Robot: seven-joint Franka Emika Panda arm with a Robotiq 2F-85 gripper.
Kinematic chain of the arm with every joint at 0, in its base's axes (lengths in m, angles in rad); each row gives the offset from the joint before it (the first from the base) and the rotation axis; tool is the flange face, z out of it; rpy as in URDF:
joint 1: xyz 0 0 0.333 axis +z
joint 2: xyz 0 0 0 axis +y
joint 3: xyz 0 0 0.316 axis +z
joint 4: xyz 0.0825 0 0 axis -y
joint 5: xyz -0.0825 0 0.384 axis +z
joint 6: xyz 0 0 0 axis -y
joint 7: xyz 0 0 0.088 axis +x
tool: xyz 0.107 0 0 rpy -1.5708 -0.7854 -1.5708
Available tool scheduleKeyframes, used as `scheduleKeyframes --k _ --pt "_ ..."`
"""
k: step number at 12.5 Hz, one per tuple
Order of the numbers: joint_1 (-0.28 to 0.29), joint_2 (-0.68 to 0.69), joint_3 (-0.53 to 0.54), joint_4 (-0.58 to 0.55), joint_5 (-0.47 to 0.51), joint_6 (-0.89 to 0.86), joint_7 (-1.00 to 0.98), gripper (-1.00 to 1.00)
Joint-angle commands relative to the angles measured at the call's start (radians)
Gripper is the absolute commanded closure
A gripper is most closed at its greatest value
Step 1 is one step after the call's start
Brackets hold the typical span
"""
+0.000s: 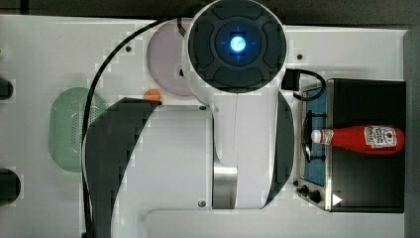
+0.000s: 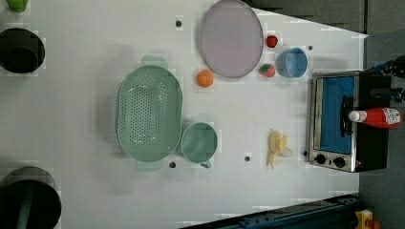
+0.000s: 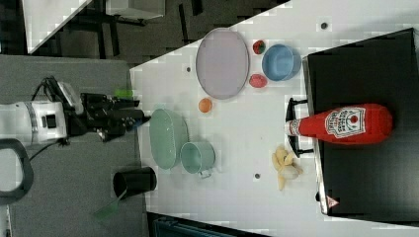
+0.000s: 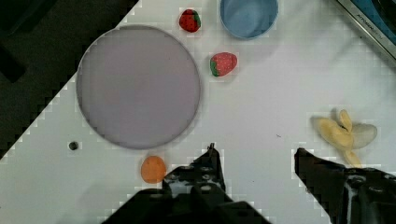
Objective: Pick Ketchup from oven and place it on table.
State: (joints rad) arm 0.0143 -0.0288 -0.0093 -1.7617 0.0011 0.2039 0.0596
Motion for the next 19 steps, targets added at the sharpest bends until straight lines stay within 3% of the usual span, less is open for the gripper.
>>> scheduleKeyframes --k 1,3,10,19 --pt "-0.014 -0.327 -0.016 -0.185 -0.027 -0.165 0.050 -0.58" --pt "-0.016 -0.326 -0.018 -0.185 -0.028 -0.163 0.050 -1.00" --pt "-0.071 -0.286 -0.178 -0.185 -0.031 -0.112 0.050 -1.00" --pt "-0.094 -0.019 -0.489 -0.168 -0.030 0.231 0.050 -1.00"
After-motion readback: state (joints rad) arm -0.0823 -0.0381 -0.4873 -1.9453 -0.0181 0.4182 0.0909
